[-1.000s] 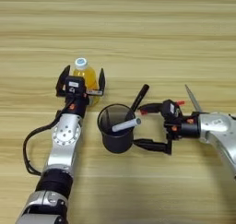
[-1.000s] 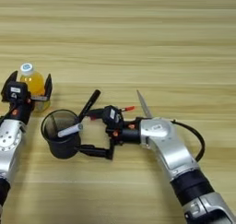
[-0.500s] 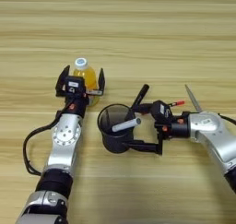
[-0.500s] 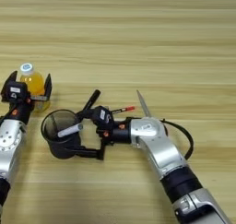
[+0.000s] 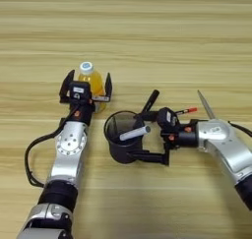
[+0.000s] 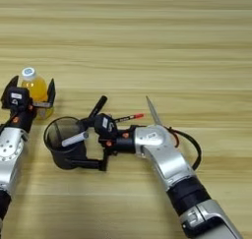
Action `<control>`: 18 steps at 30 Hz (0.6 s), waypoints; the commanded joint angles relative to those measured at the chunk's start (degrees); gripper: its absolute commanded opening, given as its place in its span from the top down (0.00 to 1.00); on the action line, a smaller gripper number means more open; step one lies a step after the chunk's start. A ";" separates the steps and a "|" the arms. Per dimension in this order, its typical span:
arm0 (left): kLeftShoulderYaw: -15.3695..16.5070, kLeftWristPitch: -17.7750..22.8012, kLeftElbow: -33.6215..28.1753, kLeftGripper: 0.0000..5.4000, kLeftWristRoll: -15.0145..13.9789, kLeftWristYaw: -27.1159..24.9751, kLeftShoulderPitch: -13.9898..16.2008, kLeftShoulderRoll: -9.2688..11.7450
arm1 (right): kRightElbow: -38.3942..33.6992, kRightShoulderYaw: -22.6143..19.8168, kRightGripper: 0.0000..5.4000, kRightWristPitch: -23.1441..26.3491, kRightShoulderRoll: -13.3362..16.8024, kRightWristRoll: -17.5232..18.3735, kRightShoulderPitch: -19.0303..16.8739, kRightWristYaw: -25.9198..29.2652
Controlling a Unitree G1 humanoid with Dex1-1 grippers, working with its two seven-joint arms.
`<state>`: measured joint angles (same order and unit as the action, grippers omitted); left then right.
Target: Move the objects on the table
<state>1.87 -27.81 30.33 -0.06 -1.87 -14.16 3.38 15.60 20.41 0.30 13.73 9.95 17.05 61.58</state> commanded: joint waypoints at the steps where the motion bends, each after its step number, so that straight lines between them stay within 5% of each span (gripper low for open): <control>1: -0.17 -0.17 -0.14 0.01 0.74 0.19 0.08 0.00 | 0.68 0.46 0.00 -1.15 -0.36 -1.20 1.33 -0.35; 18: -0.38 -0.24 -0.39 0.01 0.88 0.37 0.17 -0.17 | 3.21 1.77 0.00 -2.56 -2.41 -2.85 2.30 -1.17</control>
<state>1.71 -27.82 30.29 -0.04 -1.76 -14.15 3.21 18.35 21.96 -1.78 11.38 7.92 18.05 60.38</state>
